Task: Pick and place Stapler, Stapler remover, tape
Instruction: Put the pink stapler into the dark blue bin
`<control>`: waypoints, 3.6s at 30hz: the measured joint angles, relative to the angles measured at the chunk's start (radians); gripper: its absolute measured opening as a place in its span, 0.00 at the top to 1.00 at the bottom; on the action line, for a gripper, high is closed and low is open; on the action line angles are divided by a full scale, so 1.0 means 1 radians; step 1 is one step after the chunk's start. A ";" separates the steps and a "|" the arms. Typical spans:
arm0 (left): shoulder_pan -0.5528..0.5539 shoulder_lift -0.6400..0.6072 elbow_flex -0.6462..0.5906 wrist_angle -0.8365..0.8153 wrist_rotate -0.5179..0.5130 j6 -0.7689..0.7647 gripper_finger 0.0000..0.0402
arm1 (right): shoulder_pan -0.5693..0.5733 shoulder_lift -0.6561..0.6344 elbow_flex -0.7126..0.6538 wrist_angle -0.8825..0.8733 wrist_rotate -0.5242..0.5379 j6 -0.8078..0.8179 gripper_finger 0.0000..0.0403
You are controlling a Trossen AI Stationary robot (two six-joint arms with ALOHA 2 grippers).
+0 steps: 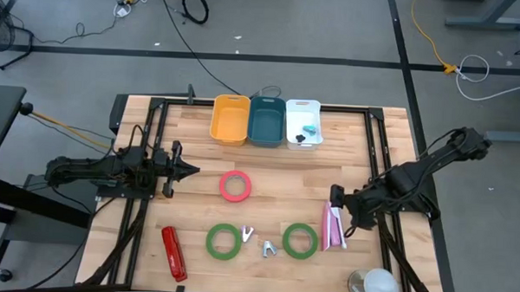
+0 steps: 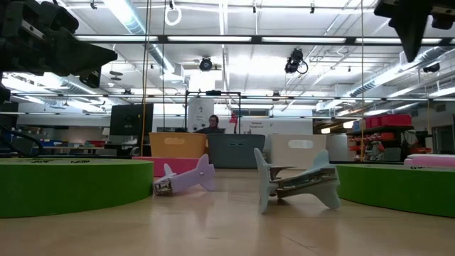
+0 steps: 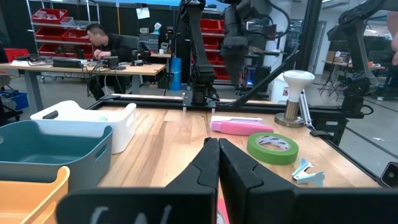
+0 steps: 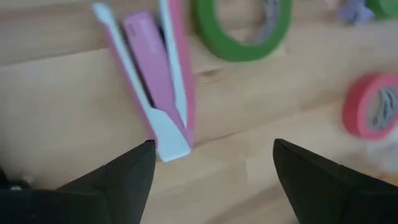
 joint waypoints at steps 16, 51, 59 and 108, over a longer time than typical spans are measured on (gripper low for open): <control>0.000 0.000 0.000 0.000 0.000 0.000 0.98 | -0.004 0.101 -0.001 0.004 -0.094 -0.186 0.20; 0.000 0.000 0.000 0.000 0.000 0.000 0.98 | -0.139 0.216 -0.002 0.046 -0.150 -0.187 0.20; 0.000 0.000 0.000 0.000 0.000 0.000 0.98 | -0.146 0.183 -0.097 0.089 -0.139 -0.204 0.20; 0.000 0.000 0.000 0.000 0.000 0.000 0.98 | -0.251 0.373 -0.230 0.273 -0.148 -0.396 0.20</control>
